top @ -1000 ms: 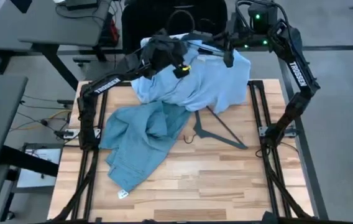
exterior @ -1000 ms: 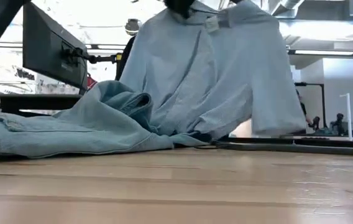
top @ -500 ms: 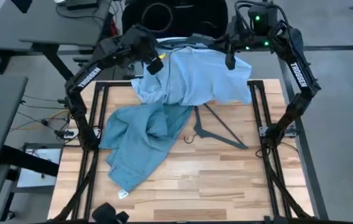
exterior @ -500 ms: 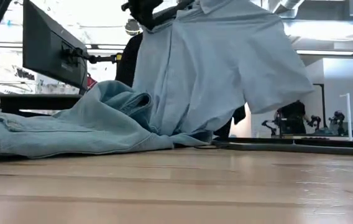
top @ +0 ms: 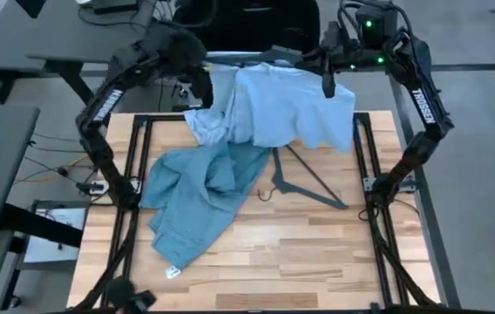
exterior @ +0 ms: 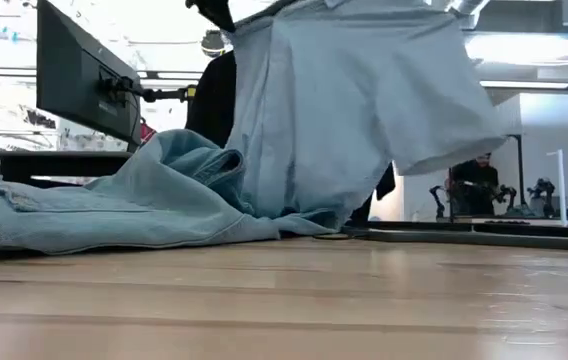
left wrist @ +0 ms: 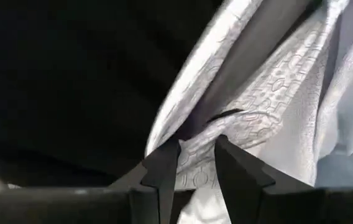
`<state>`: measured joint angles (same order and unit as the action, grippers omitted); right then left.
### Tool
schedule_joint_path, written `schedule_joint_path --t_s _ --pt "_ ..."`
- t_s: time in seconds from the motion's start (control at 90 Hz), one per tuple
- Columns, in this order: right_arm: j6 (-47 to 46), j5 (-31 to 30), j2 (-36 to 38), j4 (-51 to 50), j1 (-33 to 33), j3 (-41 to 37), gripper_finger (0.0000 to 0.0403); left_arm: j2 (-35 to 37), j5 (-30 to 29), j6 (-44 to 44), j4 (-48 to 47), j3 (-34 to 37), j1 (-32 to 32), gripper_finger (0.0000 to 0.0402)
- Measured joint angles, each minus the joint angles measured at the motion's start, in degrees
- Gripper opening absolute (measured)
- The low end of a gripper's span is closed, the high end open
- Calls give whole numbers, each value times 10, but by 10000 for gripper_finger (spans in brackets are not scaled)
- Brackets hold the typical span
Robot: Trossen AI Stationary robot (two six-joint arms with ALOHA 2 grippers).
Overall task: Hang clothes
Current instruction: Unhang the blue shirt from the rack
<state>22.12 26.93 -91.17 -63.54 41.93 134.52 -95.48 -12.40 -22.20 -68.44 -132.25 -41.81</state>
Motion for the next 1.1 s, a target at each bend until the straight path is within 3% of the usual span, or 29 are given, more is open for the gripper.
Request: schedule_joint_path --t_s 0.1,0.411,0.578,0.756,0.844,0.989,1.1 --pt "0 11 21 -17 2 4 29 33 106 -3 18 1 -3 93" --pt "6 8 18 -44 5 1 29 63 127 85 -89 1 -9 117" --pt "7 8 24 -30 5 4 29 31 247 57 -118 0 -10 137" --pt "-1 19 23 -21 4 2 29 -13 320 41 -120 19 -40 139" --pt "-6 24 26 -14 5 3 29 -10 333 30 -73 36 -46 139" --pt "-7 23 25 -17 5 2 29 -17 287 22 -68 55 -46 139" --pt "-8 23 24 -17 5 2 29 -9 303 27 -32 53 -49 139"
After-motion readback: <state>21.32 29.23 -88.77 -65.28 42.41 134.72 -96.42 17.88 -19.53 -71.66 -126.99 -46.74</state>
